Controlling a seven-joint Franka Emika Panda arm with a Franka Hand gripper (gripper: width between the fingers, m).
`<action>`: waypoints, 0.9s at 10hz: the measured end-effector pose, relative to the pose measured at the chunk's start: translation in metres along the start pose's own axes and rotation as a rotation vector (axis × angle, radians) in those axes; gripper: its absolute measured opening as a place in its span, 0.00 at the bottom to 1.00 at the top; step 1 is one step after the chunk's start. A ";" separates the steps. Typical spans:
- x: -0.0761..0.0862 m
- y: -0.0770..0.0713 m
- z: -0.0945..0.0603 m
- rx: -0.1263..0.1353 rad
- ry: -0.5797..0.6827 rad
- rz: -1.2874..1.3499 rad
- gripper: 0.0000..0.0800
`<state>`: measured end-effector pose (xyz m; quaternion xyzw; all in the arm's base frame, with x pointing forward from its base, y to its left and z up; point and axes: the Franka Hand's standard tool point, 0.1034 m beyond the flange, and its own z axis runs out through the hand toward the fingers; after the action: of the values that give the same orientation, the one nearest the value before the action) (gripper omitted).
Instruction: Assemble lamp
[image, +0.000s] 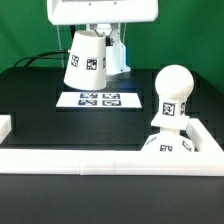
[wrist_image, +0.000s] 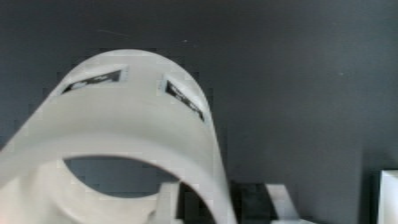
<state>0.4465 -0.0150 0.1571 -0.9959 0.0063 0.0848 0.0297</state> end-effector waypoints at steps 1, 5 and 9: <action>0.004 -0.005 -0.006 0.005 -0.005 -0.012 0.06; 0.031 -0.040 -0.047 0.014 0.004 -0.047 0.06; 0.067 -0.059 -0.089 0.008 0.002 -0.016 0.06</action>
Offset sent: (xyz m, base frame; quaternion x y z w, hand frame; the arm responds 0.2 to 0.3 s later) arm 0.0304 0.0329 0.0325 0.0218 0.0025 0.0091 0.9997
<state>0.5285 0.0380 0.2367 -0.9959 -0.0015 0.0835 0.0346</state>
